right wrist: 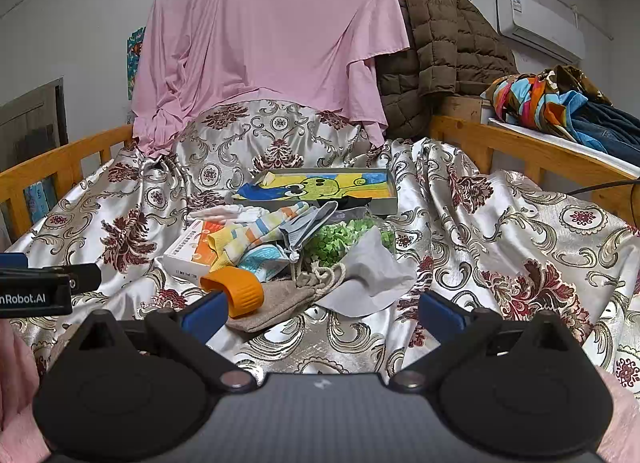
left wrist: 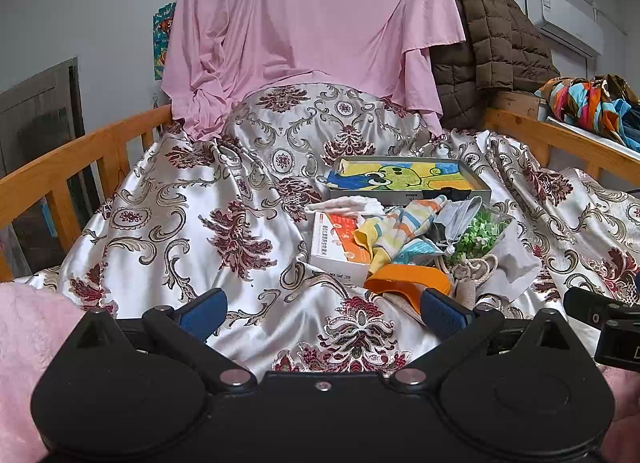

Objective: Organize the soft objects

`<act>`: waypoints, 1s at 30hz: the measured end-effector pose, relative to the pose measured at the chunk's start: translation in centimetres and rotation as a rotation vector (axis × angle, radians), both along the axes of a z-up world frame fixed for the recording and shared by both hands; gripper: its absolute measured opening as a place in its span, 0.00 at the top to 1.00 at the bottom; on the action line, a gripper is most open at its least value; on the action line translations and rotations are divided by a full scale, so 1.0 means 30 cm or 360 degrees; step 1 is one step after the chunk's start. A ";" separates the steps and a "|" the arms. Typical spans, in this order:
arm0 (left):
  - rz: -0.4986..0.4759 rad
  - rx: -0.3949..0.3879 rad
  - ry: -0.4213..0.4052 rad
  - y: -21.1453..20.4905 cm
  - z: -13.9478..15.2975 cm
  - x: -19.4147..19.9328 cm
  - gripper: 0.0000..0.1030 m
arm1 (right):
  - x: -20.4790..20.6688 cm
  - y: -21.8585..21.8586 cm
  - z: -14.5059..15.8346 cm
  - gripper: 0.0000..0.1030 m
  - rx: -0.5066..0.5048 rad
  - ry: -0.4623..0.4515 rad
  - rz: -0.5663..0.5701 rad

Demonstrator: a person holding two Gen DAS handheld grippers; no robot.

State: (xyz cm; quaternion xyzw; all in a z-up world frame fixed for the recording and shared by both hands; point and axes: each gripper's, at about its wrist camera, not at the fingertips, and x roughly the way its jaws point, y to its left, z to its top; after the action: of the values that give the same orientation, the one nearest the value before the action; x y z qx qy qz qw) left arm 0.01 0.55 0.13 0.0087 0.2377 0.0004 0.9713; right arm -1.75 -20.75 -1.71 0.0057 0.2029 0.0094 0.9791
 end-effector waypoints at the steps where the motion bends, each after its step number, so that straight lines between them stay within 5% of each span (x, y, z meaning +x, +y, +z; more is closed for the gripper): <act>1: 0.0000 0.0000 0.0000 0.000 0.000 0.000 0.01 | 0.000 0.000 0.000 0.00 -0.0001 0.0000 -0.0001; 30: -0.0034 -0.0019 0.0046 0.010 0.036 0.028 0.01 | -0.006 -0.002 0.018 0.00 0.0001 -0.0045 0.0006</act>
State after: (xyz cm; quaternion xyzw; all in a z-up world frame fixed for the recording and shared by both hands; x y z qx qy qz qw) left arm 0.85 0.85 1.22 0.0054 0.2516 -0.0116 0.9677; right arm -1.94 -20.82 -1.18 0.0054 0.1891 0.0113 0.9819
